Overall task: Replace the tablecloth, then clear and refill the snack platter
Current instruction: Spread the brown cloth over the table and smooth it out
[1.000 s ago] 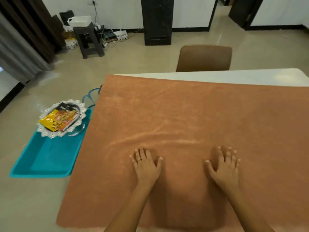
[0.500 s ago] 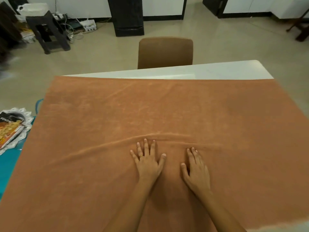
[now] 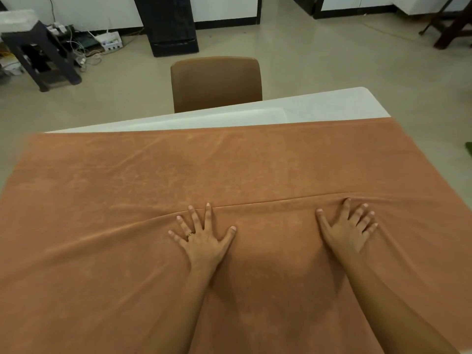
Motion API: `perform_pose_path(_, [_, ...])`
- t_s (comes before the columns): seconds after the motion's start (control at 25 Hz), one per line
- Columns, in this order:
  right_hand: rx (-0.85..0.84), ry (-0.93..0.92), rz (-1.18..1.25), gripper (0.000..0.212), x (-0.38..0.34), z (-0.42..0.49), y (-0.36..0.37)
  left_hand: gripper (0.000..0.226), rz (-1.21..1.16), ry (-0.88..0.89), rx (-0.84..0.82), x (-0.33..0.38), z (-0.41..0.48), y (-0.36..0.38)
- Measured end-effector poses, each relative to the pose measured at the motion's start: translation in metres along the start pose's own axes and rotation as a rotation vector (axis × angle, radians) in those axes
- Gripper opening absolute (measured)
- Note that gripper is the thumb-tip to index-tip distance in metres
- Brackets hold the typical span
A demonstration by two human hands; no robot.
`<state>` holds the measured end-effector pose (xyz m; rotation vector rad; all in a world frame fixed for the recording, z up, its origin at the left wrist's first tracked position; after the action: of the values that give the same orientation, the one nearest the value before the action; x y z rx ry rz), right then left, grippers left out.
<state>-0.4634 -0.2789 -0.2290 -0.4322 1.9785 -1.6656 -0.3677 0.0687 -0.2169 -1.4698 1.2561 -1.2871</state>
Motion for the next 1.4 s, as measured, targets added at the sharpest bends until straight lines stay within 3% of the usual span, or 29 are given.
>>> perform_pose_path(0.68, [0.034,-0.067,-0.035,0.091,-0.065,0.102,-0.001,0.096,0.005,-0.045,0.039,0.042,0.086,-0.003])
perform_pose_path(1.4, [0.004,-0.275,-0.056,0.092,-0.16,0.238,-0.003,0.095,-0.008,-0.181,0.082,0.093,0.191,-0.008])
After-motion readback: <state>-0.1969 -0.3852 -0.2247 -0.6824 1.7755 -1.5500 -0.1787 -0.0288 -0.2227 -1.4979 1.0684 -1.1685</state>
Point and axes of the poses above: each hand's wrist, its own z-axis towards the middle knuckle, its own y-axis out of the palm, x = y × z, the point moved 4 cm from there along z, towards the middle knuckle, and after that the axes turned 2 degrees about y, right-handed, at the moved point
